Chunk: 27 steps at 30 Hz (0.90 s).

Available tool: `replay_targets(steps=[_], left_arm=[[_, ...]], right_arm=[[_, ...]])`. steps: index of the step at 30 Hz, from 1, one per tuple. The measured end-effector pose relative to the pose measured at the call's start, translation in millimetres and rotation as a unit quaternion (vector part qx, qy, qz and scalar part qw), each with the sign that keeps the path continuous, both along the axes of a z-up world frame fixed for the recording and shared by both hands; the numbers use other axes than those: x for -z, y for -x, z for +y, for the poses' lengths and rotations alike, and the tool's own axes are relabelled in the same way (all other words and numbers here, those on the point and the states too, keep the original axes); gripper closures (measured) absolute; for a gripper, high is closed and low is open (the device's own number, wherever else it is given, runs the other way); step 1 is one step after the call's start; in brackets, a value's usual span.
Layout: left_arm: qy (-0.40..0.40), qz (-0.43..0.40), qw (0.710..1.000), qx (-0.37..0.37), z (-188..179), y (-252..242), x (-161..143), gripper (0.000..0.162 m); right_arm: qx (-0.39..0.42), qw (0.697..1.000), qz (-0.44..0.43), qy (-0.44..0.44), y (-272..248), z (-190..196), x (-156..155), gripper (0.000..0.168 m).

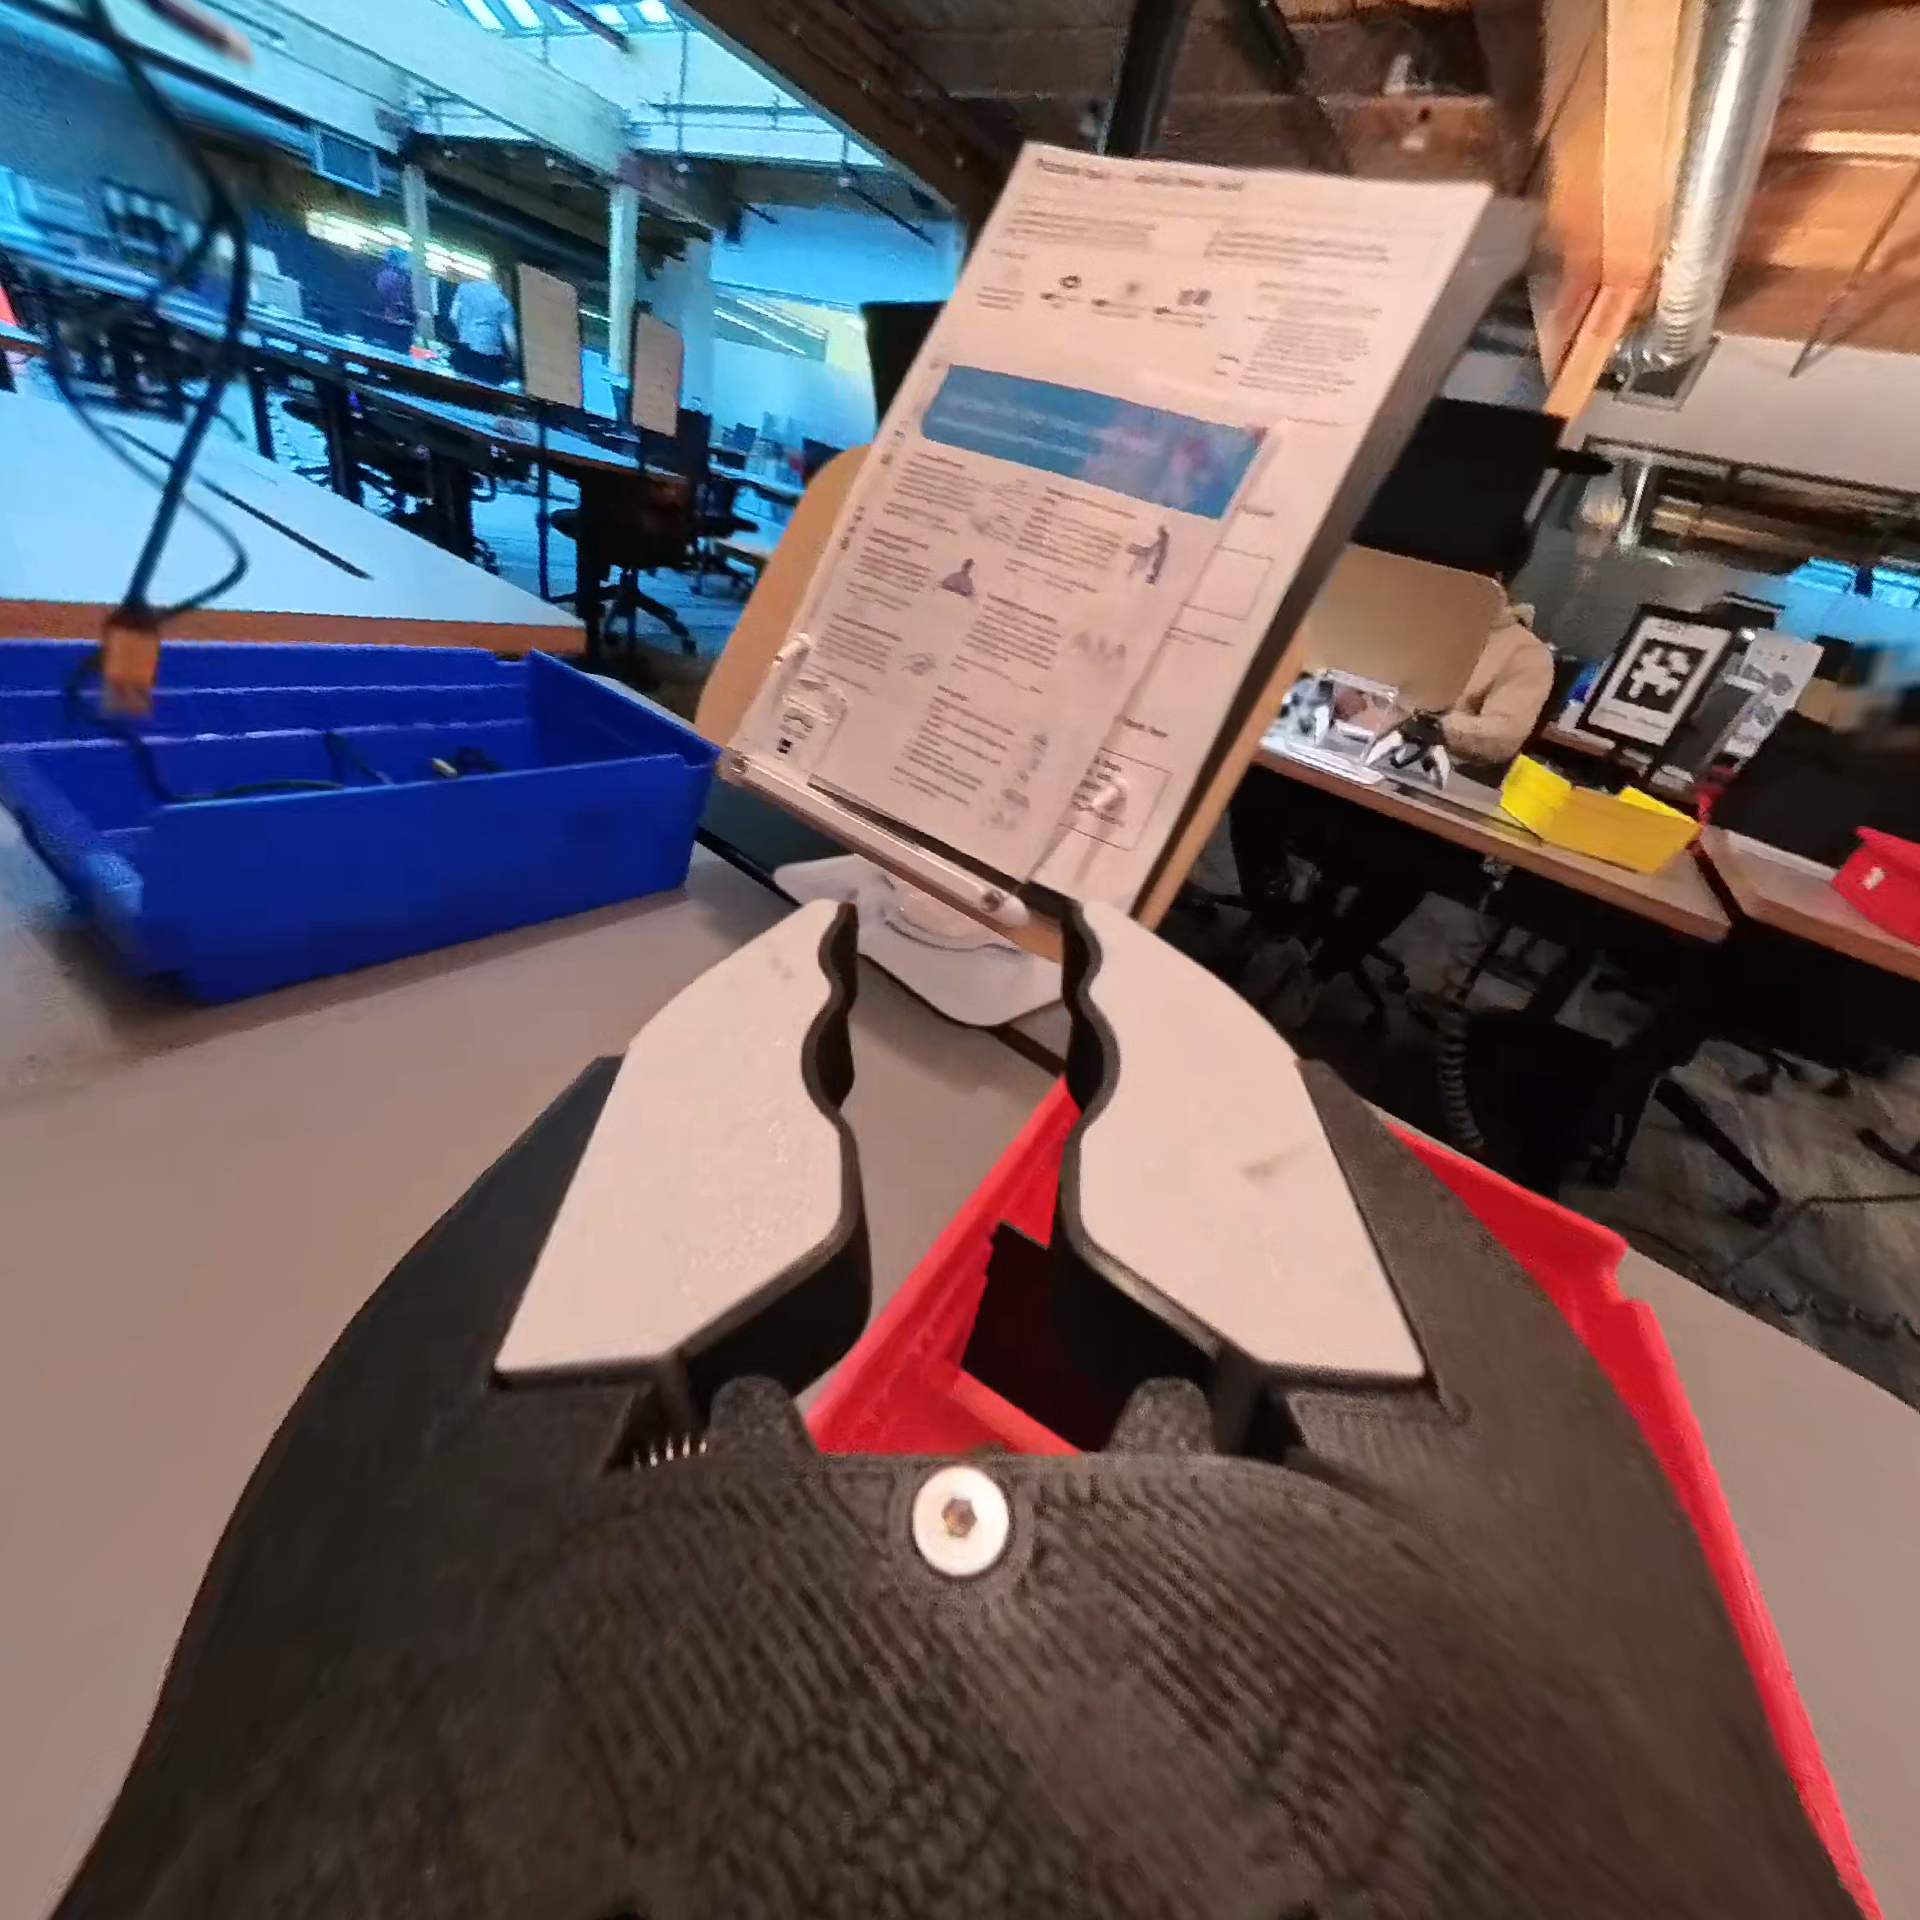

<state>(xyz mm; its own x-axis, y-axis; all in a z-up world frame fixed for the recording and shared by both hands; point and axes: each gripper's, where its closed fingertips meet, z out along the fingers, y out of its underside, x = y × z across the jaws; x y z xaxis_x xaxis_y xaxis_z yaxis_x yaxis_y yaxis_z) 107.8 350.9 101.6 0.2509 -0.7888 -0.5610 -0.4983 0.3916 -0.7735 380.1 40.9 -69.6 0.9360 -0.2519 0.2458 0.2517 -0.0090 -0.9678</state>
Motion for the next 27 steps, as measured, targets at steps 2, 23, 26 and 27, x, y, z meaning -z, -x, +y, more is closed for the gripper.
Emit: replay_targets(steps=[2,23,26,27], left_arm=[[-0.002,-0.073,0.997,-0.009,-23.8,19.3,-47.2,0.138],[-0.018,-0.053,0.995,0.078,-169.1,4.7,-52.3,0.138],[0.054,-0.008,0.994,0.092,-176.6,-17.2,34.9,0.138],[0.08,0.003,0.992,0.097,-181.0,-23.5,61.5,0.138]], right_arm=[[-0.03,0.999,-0.017,0.006,27.7,8.3,-6.7,0.13],[-0.186,0.972,0.093,-0.105,153.3,-9.0,-67.4,0.126],[-0.195,0.959,0.162,-0.124,156.7,-16.2,-71.4,0.126],[-0.205,0.954,0.174,-0.131,161.7,-17.5,-73.6,0.127]])
